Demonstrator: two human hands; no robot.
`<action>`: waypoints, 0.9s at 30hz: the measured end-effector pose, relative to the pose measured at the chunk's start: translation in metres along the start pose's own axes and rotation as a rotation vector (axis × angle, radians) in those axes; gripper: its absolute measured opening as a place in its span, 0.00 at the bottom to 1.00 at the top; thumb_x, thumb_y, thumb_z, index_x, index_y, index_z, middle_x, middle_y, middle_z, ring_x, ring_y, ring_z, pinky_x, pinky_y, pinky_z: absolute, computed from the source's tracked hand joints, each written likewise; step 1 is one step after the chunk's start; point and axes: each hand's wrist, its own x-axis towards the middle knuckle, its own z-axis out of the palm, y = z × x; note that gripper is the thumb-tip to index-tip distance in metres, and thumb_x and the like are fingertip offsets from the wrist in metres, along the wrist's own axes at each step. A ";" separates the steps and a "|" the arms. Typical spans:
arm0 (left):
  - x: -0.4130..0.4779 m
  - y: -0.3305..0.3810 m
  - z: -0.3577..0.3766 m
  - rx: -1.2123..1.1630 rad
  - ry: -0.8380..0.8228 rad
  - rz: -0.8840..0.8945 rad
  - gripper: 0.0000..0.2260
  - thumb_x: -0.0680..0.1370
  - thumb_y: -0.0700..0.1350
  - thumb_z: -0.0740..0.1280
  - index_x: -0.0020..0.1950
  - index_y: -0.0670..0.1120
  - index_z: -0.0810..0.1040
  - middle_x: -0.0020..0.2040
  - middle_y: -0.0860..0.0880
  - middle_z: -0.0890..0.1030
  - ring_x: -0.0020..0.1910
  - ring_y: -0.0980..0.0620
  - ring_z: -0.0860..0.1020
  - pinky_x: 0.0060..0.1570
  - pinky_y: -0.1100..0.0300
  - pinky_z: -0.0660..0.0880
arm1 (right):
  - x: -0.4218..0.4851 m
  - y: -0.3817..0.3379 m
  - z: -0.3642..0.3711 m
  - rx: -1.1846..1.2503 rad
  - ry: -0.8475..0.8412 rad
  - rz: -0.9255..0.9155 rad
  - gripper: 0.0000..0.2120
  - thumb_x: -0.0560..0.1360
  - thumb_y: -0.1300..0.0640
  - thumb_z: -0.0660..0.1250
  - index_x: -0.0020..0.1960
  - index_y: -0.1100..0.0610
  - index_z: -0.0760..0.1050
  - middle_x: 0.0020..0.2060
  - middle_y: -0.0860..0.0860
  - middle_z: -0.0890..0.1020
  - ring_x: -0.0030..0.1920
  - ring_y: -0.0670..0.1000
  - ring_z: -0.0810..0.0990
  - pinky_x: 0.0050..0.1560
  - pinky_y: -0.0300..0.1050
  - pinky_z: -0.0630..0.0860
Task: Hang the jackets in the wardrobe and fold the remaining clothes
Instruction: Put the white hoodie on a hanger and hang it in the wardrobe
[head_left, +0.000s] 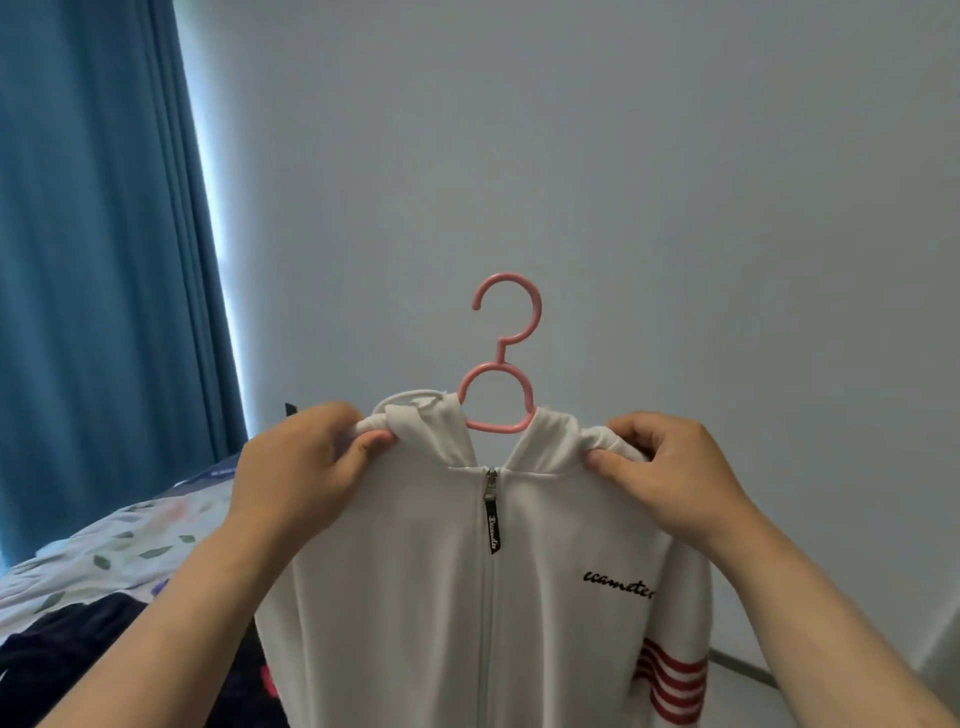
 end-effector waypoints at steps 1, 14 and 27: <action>0.003 0.008 0.012 -0.017 -0.009 0.011 0.15 0.77 0.61 0.64 0.36 0.53 0.73 0.30 0.56 0.73 0.32 0.50 0.72 0.30 0.58 0.62 | -0.001 0.008 -0.009 -0.013 0.014 0.015 0.05 0.70 0.58 0.77 0.39 0.51 0.82 0.36 0.45 0.84 0.38 0.46 0.82 0.38 0.38 0.75; 0.037 0.108 0.157 -0.276 -0.200 0.201 0.17 0.77 0.61 0.63 0.40 0.50 0.77 0.33 0.54 0.74 0.36 0.44 0.75 0.31 0.56 0.62 | -0.028 0.093 -0.105 -0.200 0.238 0.237 0.04 0.70 0.57 0.77 0.40 0.51 0.82 0.36 0.42 0.84 0.38 0.44 0.82 0.39 0.38 0.75; 0.042 0.196 0.297 -0.515 -0.437 0.407 0.22 0.71 0.68 0.52 0.38 0.52 0.75 0.32 0.55 0.75 0.33 0.47 0.72 0.31 0.57 0.65 | -0.068 0.169 -0.152 -0.297 0.427 0.484 0.09 0.69 0.60 0.77 0.38 0.47 0.82 0.36 0.46 0.85 0.36 0.42 0.80 0.37 0.34 0.73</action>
